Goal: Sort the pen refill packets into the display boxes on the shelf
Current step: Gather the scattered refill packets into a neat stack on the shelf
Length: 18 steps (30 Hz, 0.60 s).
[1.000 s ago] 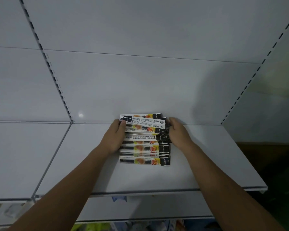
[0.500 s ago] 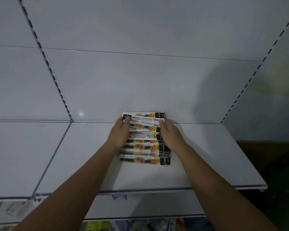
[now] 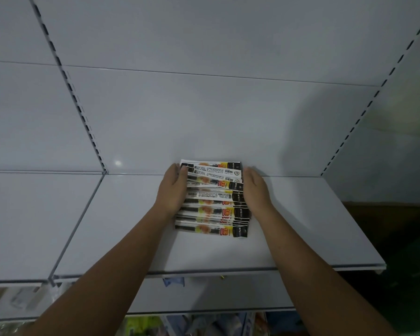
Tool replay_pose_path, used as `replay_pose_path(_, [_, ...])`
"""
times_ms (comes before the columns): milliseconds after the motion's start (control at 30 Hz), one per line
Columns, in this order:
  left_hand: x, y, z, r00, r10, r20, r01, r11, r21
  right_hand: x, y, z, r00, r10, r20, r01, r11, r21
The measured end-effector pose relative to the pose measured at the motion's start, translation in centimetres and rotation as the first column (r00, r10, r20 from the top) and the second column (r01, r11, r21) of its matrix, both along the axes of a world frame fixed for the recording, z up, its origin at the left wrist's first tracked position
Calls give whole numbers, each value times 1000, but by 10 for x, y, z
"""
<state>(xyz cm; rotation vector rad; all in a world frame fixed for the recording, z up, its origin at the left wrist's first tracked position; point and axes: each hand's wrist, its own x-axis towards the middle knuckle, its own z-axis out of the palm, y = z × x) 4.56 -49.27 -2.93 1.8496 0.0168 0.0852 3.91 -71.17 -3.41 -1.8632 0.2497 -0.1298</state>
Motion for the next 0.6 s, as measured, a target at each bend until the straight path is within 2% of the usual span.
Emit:
replay_pose_path(100, [-3,11,-1,999,48,0,-48,994,-94,-9,-11,1,994,-100,33,97,992,78])
replay_pose_path(267, [-12,-10,0,1000,-27,16,28,996,-89,-17,20,-6,999,-17,34,15,999,42])
replay_pose_path(400, [-10,2,-7,1000,2,-12,-3,989,-146,-28,10,9,997,-74,32,70,991,112])
replay_pose_path(500, [-17,14,-19,995,-44,-94,9,937,-349,-41,0,1,999,-21,45,16,995,99])
replay_pose_path(533, [-22,11,-17,993,-84,-79,51,934,-355,-44,6,1,1000,14,25,-16,997,70])
replay_pose_path(600, [-27,0,-11,992,-123,-13,116,961,-250,-42,17,0,997,68,-29,-67,997,40])
